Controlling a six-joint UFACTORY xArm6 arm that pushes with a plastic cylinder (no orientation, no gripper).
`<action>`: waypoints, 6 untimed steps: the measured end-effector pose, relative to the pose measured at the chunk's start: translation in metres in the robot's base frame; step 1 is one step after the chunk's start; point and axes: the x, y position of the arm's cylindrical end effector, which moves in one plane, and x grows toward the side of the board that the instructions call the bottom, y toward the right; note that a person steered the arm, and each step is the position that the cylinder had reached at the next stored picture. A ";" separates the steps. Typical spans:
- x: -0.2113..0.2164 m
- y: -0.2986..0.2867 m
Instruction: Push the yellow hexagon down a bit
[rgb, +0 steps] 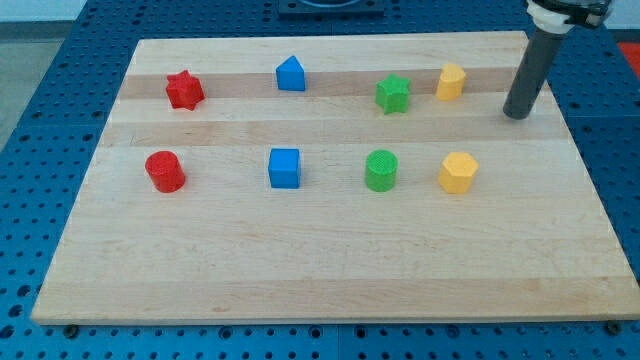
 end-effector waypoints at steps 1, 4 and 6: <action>0.000 0.000; 0.024 -0.041; 0.040 -0.098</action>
